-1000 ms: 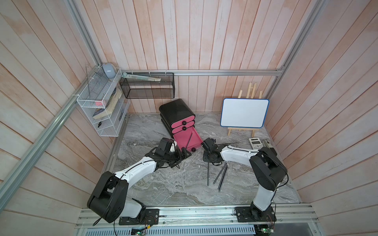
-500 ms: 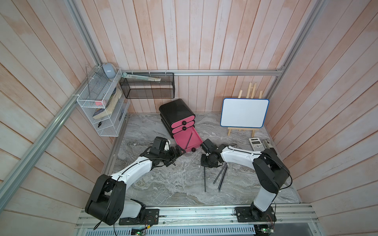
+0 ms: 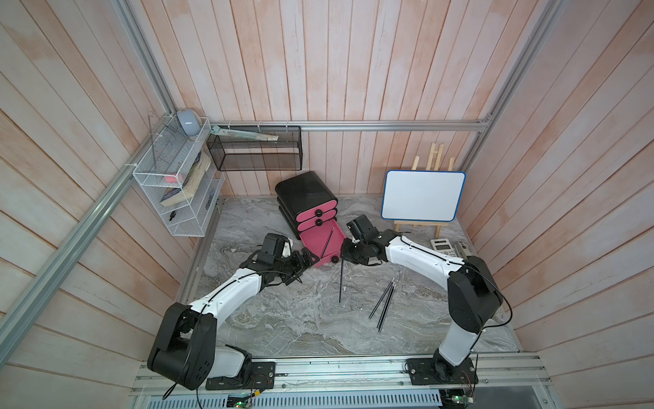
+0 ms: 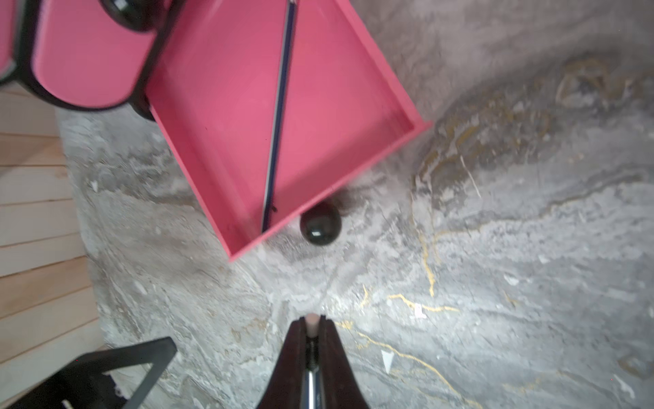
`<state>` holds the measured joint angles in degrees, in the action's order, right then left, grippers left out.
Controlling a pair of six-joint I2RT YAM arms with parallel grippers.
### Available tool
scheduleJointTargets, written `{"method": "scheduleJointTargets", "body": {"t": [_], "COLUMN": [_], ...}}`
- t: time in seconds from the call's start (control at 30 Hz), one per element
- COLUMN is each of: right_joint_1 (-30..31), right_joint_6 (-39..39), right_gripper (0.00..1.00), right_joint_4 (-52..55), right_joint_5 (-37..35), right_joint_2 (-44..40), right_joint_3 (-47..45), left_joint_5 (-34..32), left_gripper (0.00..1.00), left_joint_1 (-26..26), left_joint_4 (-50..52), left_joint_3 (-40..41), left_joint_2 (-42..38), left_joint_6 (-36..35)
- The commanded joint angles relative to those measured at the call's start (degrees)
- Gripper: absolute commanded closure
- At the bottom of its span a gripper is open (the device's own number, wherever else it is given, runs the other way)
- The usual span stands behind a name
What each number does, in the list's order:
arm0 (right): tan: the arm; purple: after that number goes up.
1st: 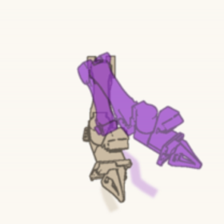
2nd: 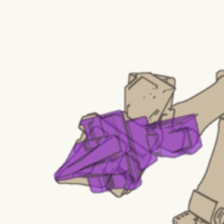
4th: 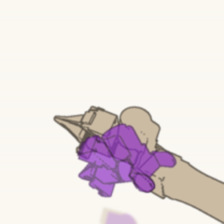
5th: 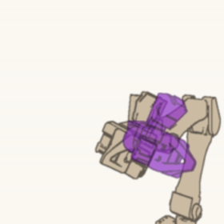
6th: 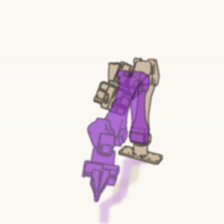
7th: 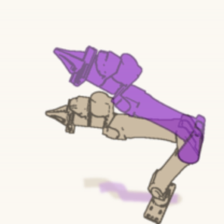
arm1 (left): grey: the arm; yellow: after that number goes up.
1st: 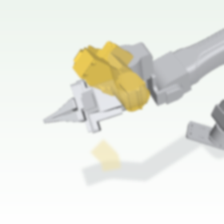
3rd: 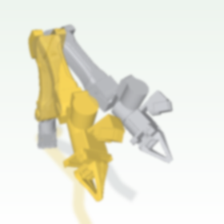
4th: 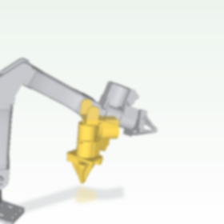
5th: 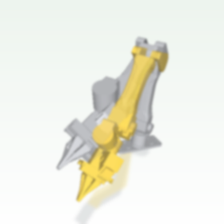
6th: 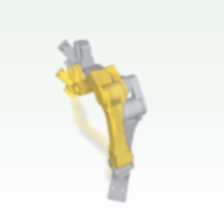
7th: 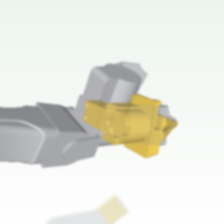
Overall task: Please place the pencils in the drawer according to their color
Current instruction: Pick up the pencil from the center of the board, then place the pencil in the drawer.
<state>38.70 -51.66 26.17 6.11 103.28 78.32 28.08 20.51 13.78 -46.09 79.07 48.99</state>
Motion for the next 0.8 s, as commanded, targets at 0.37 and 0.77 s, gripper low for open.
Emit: {"method": "scheduleJointTargets", "body": {"t": [0.37,0.77], "right_joint_1": [-4.6,-7.0], "right_joint_6": [-7.2,-10.7], "right_gripper": [1.00,1.00], "right_joint_4": [-6.0,-5.1], "right_joint_5": [-6.0,-10.9], "right_joint_2": [15.9,26.1], "right_joint_3": [17.1,29.8], "left_joint_5": [0.1,0.7], "left_gripper": [0.01,0.00], "left_joint_1": [-0.7,-0.8], "left_joint_4": [1.6,1.4], "left_joint_3": [-3.7,-3.8], "left_joint_2": [1.2,1.3], "left_joint_6": [-1.8,-1.3]}}
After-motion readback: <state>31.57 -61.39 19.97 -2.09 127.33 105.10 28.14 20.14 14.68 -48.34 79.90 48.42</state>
